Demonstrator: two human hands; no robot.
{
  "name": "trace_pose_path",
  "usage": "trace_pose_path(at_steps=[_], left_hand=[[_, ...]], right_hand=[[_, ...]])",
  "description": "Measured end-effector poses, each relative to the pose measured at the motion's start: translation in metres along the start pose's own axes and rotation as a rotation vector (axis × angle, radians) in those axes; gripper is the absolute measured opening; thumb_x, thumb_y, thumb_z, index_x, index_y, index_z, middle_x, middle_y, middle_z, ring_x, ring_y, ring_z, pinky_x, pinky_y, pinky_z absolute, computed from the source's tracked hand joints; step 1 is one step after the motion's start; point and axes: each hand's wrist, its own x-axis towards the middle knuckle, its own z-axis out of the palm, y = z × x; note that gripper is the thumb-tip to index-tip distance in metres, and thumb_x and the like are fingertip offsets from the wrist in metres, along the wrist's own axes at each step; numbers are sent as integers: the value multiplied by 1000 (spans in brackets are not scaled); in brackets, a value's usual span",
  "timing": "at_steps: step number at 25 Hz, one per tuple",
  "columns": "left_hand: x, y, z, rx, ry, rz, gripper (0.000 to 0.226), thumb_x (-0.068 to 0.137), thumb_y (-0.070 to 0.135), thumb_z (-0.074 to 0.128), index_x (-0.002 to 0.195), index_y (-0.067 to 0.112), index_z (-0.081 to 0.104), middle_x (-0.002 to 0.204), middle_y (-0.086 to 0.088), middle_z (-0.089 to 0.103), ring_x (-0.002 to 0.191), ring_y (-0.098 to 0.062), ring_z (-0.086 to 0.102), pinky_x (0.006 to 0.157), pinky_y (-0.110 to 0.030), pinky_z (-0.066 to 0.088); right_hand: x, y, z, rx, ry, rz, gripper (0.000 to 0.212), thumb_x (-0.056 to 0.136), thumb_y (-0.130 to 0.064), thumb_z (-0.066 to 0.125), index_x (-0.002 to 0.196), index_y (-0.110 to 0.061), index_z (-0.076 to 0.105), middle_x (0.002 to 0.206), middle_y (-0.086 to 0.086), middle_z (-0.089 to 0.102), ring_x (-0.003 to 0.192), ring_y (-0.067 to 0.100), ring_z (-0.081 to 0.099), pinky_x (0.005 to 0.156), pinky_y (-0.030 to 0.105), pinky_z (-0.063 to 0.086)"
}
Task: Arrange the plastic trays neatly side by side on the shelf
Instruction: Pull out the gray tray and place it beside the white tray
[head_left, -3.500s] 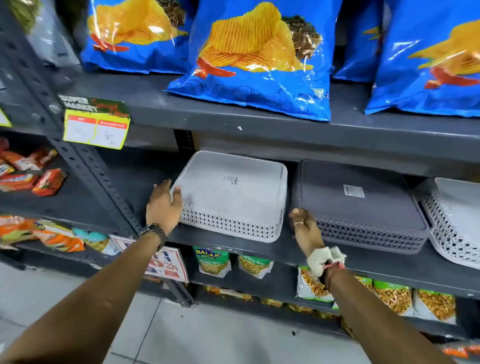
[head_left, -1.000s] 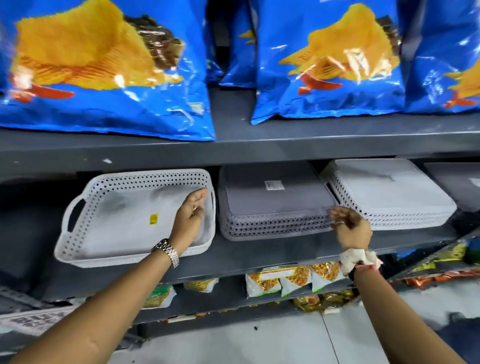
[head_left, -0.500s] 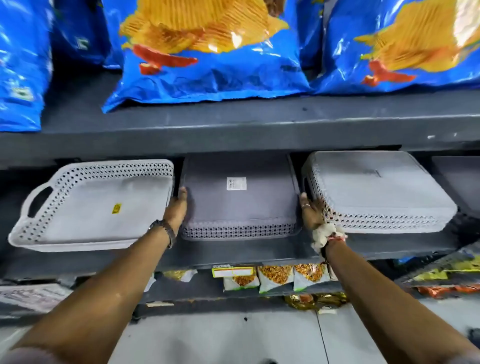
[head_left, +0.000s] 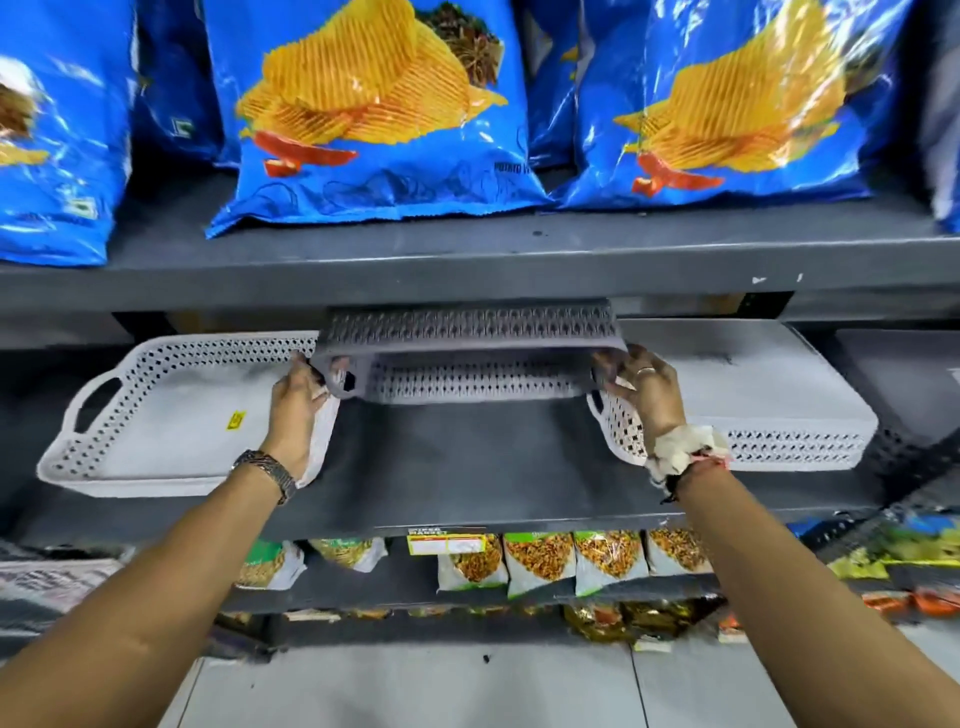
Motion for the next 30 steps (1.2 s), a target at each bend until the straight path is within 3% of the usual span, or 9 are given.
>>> trace_pose_path(at_steps=[3,6,9,12,16,22,24,27,30], left_hand=[[11,-10,-9,-76,-24,30,26,98,16,36,90,20,60,81,20,75,85,6,67,90,-25,48],[15,-22,-3,43,-61,87,28,95,7,43,120,8,55,116,-3,65,107,-17,60,99,-38,45],[25,-45,0,450,-41,133,41,87,-5,45,125,9,52,120,-14,64,107,-33,60,89,-38,48],[27,-62,-6,745,-77,158,40,82,-2,47,118,12,56,106,-11,70,94,-35,64,69,-29,43],[29,-67,-11,856,-98,199,44,82,-1,47,124,13,53,102,-11,69,92,-35,63,69,-31,44],[54,-63,-7,886,-232,198,49,80,-7,40,128,2,41,96,-25,64,82,-38,61,62,-33,44],[55,-57,-4,898,-240,242,54,80,-6,41,133,1,35,113,-29,59,92,-44,60,72,-40,51],[40,-46,15,860,-237,362,58,86,-5,42,141,1,29,142,-24,42,106,-43,57,86,-41,47],[13,-38,55,797,-335,336,53,91,2,41,143,8,30,142,-22,44,101,-39,60,81,-39,48]], right_hand=[[-1,-12,-3,-40,-69,-62,45,83,19,31,73,-17,55,78,-16,73,73,-4,68,55,16,56],[0,3,-5,-242,-81,-104,52,82,23,34,104,-18,57,96,-6,67,75,-2,70,50,15,55],[2,31,-7,-574,-30,-198,41,82,12,46,108,-14,64,104,15,72,98,30,68,72,36,58],[-1,47,-5,-839,69,-145,29,82,3,51,103,-7,69,107,15,72,102,33,65,89,40,51],[1,50,4,-882,93,-76,30,82,-6,55,109,-12,67,108,19,71,103,36,64,92,43,52],[10,40,24,-1034,175,-123,32,83,-1,51,111,-7,65,108,25,69,101,42,62,86,41,50],[9,36,32,-1052,158,-150,34,80,4,47,110,0,64,106,29,68,100,45,61,86,43,49],[-3,28,26,-963,231,-202,35,72,0,43,97,3,67,95,29,70,92,43,64,79,36,51],[-19,22,-9,-764,337,-191,39,73,9,45,101,-4,69,97,21,73,92,32,69,84,42,56]])
